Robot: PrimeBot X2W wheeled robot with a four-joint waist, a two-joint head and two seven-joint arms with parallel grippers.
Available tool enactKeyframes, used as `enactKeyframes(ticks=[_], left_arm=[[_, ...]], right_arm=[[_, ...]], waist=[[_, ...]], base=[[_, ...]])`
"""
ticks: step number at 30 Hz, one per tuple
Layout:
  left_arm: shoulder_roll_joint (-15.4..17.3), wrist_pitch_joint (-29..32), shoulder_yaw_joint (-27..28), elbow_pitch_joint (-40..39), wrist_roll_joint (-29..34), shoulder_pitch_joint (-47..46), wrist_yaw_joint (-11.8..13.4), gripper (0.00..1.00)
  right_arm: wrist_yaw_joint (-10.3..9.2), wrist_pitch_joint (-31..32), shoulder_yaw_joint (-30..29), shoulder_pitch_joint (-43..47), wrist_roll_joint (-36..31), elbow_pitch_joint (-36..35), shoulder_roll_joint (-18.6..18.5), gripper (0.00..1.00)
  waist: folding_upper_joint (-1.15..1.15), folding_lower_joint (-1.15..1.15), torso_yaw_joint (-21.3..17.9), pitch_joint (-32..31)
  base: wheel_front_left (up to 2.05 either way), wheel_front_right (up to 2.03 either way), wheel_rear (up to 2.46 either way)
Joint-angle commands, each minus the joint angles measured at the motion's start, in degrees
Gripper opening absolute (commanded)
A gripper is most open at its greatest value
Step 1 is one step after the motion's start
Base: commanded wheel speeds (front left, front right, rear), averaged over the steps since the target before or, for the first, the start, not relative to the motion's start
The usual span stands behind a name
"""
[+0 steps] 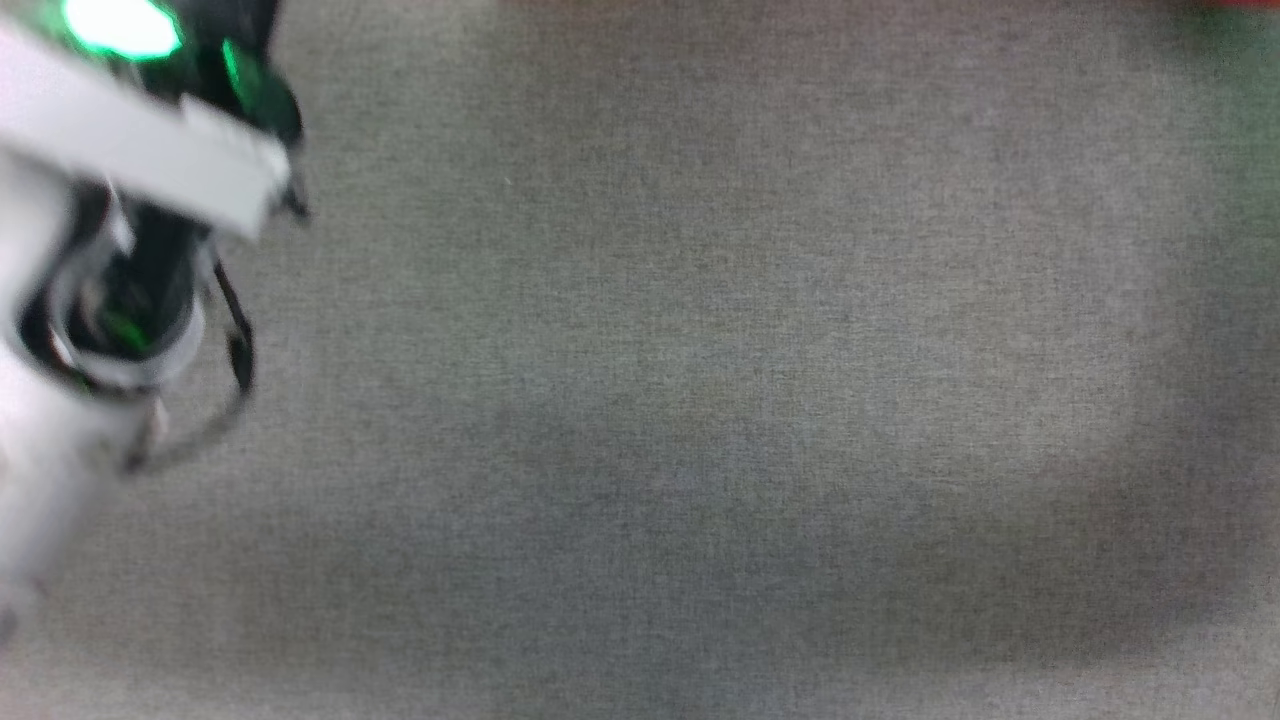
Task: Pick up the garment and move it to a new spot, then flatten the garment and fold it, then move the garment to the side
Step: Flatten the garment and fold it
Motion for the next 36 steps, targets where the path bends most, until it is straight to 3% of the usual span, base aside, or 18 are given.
enactKeyframes(ticks=[1, 9, 16, 30, 36], left_arm=[[-0.55, -0.24, 2.38, -2.38, 1.1, 5.23, 0.13, 0.0], [-2.04, -0.18, 10.2, -13.66, 6.28, 28.52, 0.13, 0.0], [-1.1, -0.16, 14.03, -22.33, 9.77, 43.2, 0.13, 0.0], [0.21, -0.17, 15.85, -30.98, 14.3, 60.73, 0.13, 0.0], [0.54, -0.17, 16.16, -31.92, 15.89, 61.61, 0.13, 0.0]], right_arm=[[-0.08, 0.88, 0.27, 5.16, 1.7, -3.19, -0.43, 0.0], [-0.08, 7.29, -0.03, 28.81, 6.49, -21.01, 0.71, 0.0], [-0.08, 11.3, -2.49, 42.2, 9.11, -31.33, 2.39, 0.0], [-0.08, 15.7, -8.01, 57.02, 12.89, -42.29, 4.05, 0.0], [-0.08, 16.87, -8.9, 58.89, 14.29, -44.45, 4.51, 0.0]], waist=[[0.0, 0.0, 0.44, -1.13], [0.0, 0.0, 0.36, -4.55], [0.0, 0.0, -0.08, -7.33], [0.0, 0.0, 0.52, -11.39], [0.0, 0.0, 0.35, -11.34]], base=[[0.0, 0.0, 0.0], [0.0, 0.0, 0.0], [0.0, 0.0, 0.0], [0.0, 0.0, 0.0], [0.0, 0.0, 0.0]])
